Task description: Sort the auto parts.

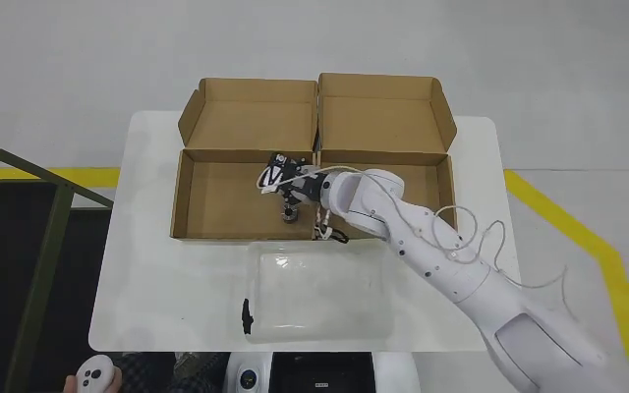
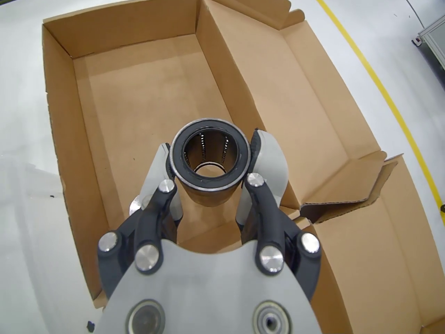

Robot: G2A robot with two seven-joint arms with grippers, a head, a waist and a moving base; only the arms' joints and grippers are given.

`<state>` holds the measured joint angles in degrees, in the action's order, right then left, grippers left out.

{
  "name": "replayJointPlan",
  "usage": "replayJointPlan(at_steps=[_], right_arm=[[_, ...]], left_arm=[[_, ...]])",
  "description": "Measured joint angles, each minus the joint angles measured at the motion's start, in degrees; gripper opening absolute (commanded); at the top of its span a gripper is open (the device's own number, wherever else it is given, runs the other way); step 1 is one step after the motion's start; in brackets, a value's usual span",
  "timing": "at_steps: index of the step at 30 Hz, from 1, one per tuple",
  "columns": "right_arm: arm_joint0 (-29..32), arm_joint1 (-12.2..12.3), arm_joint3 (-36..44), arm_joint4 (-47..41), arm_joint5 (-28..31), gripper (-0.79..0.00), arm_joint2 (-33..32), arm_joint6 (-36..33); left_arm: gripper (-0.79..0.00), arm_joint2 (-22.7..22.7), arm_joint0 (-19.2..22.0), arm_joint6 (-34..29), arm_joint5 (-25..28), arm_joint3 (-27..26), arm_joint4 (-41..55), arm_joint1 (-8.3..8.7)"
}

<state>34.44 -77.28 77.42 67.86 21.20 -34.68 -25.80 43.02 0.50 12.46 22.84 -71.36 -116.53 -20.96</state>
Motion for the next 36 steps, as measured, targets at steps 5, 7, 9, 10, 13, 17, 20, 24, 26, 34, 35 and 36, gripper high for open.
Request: replayJointPlan(at_steps=[5, 7, 9, 10, 13, 17, 20, 24, 26, 34, 35, 36], right_arm=[[-0.6, -1.3, -3.1, 0.3, -0.7, -0.785, 1.1, 0.1], [-0.8, -1.7, -4.2, 0.4, -0.7, -0.785, 1.3, 0.2], [-0.8, -2.0, -4.9, 0.6, -0.6, -0.779, 1.5, 0.2], [-0.8, -2.2, -5.3, 0.8, -0.6, -0.693, 1.5, 0.2], [-0.6, -2.6, -6.0, 1.3, -0.5, -0.493, 1.6, 0.0], [-0.2, -3.0, -6.7, 1.9, -0.5, -0.499, 1.5, -0.1], [0.1, -3.3, -7.0, 2.3, -0.4, -0.493, 1.3, -0.2], [0.4, -3.5, -7.1, 2.8, -0.2, -0.379, 0.9, -0.4], [0.6, -3.5, -6.9, 3.1, -0.1, -0.24, 0.5, -0.5], [2.5, -3.0, -2.0, 5.2, 0.6, 0.0, -2.0, -1.1], [2.9, -2.9, -1.0, 5.4, 0.7, 0.0, -2.4, -1.1], [3.3, -2.7, 0.1, 5.6, 0.8, 0.0, -2.8, -1.1]], left_arm=[[0.0, 0.0, 0.0, 0.0, 0.0, 0.0, 0.0, 0.0], [0.0, 0.0, 0.0, 0.0, 0.0, 0.0, 0.0, 0.0], [0.0, 0.0, 0.0, 0.0, 0.0, 0.0, 0.0, 0.0], [0.0, 0.0, 0.0, 0.0, 0.0, 0.0, 0.0, 0.0], [0.0, 0.0, 0.0, 0.0, 0.0, 0.0, 0.0, 0.0], [0.0, 0.0, 0.0, 0.0, 0.0, 0.0, 0.0, 0.0], [0.0, 0.0, 0.0, 0.0, 0.0, 0.0, 0.0, 0.0], [0.0, 0.0, 0.0, 0.0, 0.0, 0.0, 0.0, 0.0], [0.0, 0.0, 0.0, 0.0, 0.0, 0.0, 0.0, 0.0], [0.0, 0.0, 0.0, 0.0, 0.0, 0.0, 0.0, 0.0], [0.0, 0.0, 0.0, 0.0, 0.0, 0.0, 0.0, 0.0], [0.0, 0.0, 0.0, 0.0, 0.0, 0.0, 0.0, 0.0]])
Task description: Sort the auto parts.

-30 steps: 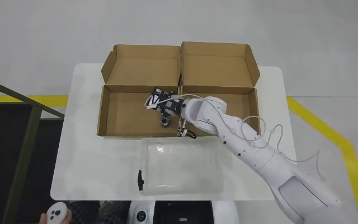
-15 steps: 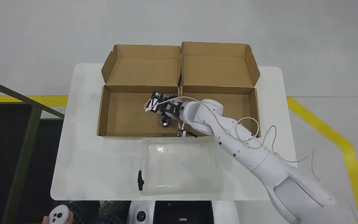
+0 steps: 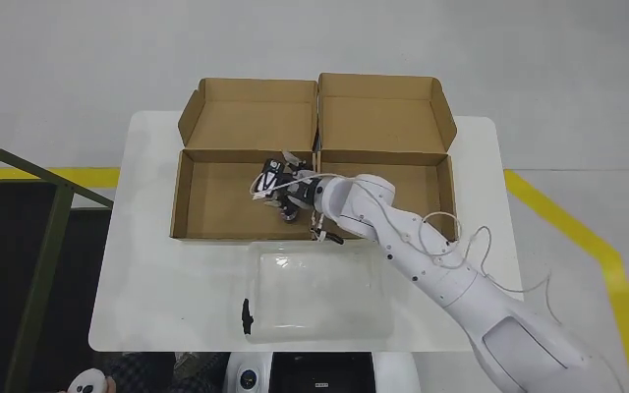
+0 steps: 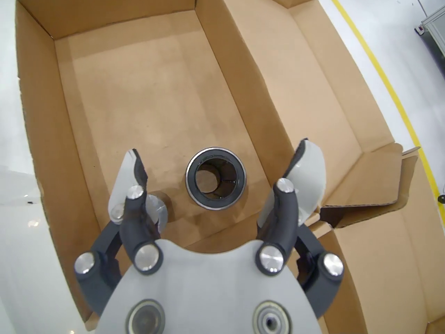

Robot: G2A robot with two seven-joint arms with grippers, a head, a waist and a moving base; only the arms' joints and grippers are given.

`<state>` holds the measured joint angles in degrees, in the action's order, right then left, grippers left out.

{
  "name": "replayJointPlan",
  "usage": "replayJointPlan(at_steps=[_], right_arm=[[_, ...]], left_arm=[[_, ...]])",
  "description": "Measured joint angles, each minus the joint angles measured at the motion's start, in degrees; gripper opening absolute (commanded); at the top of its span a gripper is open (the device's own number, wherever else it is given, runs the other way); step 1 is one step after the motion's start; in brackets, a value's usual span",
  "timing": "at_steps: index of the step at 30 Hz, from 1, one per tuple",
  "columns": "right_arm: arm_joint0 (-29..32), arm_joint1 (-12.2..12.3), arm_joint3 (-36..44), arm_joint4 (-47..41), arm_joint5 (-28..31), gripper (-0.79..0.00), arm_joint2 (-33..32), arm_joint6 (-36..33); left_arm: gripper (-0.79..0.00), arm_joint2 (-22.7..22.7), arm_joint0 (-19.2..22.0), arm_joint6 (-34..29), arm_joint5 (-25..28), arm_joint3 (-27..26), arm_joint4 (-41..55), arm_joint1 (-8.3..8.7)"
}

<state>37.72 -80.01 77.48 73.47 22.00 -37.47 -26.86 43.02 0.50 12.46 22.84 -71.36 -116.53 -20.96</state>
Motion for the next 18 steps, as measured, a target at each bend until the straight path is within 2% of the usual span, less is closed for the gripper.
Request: replayJointPlan(at_steps=[9, 18], right_arm=[[6.3, 2.2, 12.8, 1.7, 1.7, 0.0, -6.1, -0.8], [17.7, 5.4, 25.1, 1.3, 5.4, 0.0, -16.7, 1.1]], left_arm=[[0.0, 0.0, 0.0, 0.0, 0.0, 0.0, 0.0, 0.0], [0.0, 0.0, 0.0, 0.0, 0.0, 0.0, 0.0, 0.0]])
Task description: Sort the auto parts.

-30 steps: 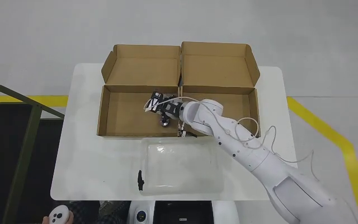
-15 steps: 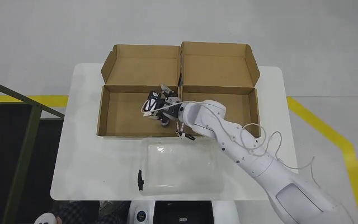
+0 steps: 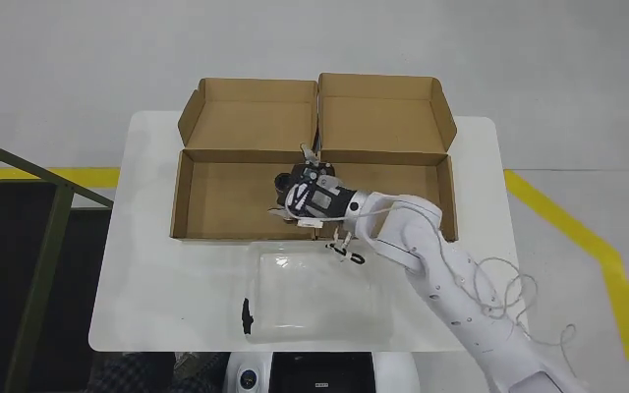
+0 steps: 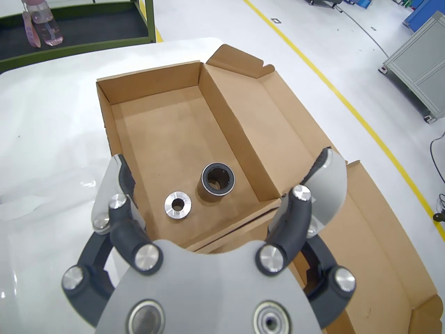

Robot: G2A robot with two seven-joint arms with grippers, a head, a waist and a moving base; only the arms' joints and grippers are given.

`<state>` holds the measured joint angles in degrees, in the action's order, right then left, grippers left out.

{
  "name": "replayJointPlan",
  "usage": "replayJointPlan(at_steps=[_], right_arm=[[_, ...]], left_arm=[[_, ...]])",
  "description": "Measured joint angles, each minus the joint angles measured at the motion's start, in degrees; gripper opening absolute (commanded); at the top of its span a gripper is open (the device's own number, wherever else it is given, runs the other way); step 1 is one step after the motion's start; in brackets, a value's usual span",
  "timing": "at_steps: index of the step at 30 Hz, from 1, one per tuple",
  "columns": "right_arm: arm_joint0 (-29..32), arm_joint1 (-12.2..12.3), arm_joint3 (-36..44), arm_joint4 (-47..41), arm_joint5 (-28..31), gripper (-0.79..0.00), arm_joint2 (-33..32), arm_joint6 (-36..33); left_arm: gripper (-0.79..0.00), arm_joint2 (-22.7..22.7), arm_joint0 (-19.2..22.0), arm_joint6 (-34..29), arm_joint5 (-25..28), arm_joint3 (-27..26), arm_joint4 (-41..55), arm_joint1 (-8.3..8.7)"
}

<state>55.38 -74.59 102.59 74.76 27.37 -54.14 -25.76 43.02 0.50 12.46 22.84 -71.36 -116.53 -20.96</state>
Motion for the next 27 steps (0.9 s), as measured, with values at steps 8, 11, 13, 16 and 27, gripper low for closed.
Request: replayJointPlan(at_steps=[8, 11, 13, 16, 27], right_arm=[[11.8, 2.8, 8.3, 0.0, 3.5, 0.0, -11.9, 3.9], [16.0, 3.6, 9.9, 0.2, 4.8, 0.0, -16.3, 6.5], [18.6, 4.1, 10.6, 0.8, 5.9, 0.0, -19.2, 9.0], [22.2, 4.8, 11.1, 2.2, 6.8, 0.0, -22.9, 12.3], [36.0, 6.4, 12.2, 3.3, 6.9, 0.0, -36.7, 25.3]], left_arm=[[0.0, 0.0, 0.0, 0.0, 0.0, 0.0, 0.0, 0.0], [0.0, 0.0, 0.0, 0.0, 0.0, 0.0, 0.0, 0.0], [0.0, 0.0, 0.0, 0.0, 0.0, 0.0, 0.0, 0.0], [0.0, 0.0, 0.0, 0.0, 0.0, 0.0, 0.0, 0.0], [0.0, 0.0, 0.0, 0.0, 0.0, 0.0, 0.0, 0.0]])
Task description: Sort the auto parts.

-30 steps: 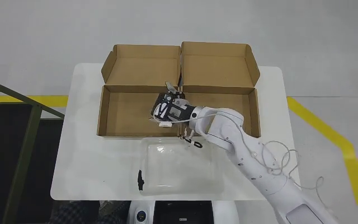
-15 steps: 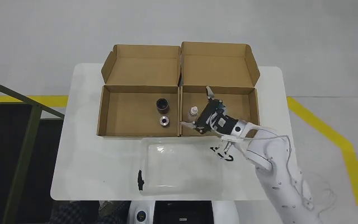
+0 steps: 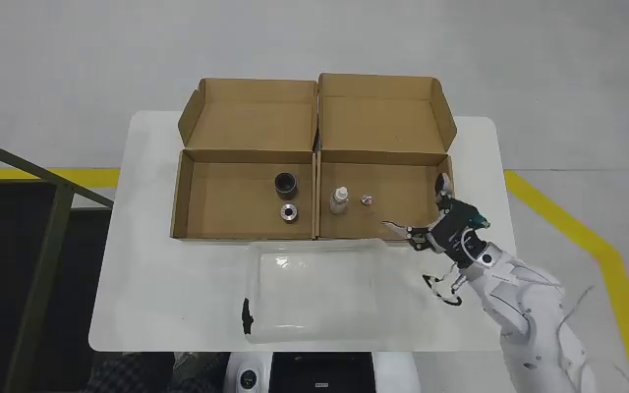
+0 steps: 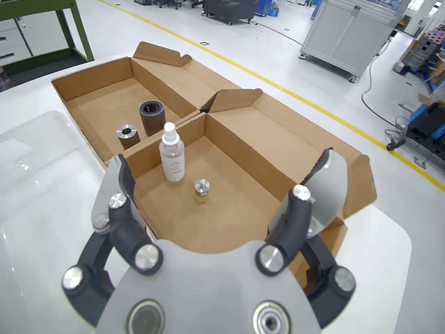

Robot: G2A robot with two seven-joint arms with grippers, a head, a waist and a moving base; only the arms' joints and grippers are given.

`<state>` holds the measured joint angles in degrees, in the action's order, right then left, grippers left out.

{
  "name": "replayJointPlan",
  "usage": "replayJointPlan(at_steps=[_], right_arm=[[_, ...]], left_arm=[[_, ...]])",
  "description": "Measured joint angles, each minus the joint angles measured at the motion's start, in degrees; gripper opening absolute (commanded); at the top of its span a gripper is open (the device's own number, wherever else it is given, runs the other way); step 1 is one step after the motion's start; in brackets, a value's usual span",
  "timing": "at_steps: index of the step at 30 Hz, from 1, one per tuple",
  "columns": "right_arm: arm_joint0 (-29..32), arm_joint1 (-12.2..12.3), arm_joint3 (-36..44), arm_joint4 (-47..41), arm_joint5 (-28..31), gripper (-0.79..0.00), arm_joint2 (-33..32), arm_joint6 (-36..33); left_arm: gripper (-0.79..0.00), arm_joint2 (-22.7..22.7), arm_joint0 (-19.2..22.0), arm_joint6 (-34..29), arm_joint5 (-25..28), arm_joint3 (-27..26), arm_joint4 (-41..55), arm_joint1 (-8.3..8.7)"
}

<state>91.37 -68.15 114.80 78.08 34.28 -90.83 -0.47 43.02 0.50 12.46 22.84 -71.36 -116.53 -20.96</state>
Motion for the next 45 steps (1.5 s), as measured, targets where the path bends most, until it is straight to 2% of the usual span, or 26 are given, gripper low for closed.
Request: replayJointPlan(at_steps=[10, 22, 29, 45], right_arm=[[10.5, 0.6, -0.9, 1.2, -0.5, 0.0, -8.5, 13.6], [17.9, 0.9, -3.8, 1.6, 0.1, 0.0, -13.9, 24.6], [18.2, 0.9, -6.7, 0.2, -0.2, 0.0, -14.0, 27.1], [18.2, 0.9, -6.8, 0.2, -0.2, 0.0, -14.0, 27.1]], left_arm=[[0.0, 0.0, 0.0, 0.0, 0.0, 0.0, 0.0, 0.0], [0.0, 0.0, 0.0, 0.0, 0.0, 0.0, 0.0, 0.0], [0.0, 0.0, 0.0, 0.0, 0.0, 0.0, 0.0, 0.0], [0.0, 0.0, 0.0, 0.0, 0.0, 0.0, 0.0, 0.0]])
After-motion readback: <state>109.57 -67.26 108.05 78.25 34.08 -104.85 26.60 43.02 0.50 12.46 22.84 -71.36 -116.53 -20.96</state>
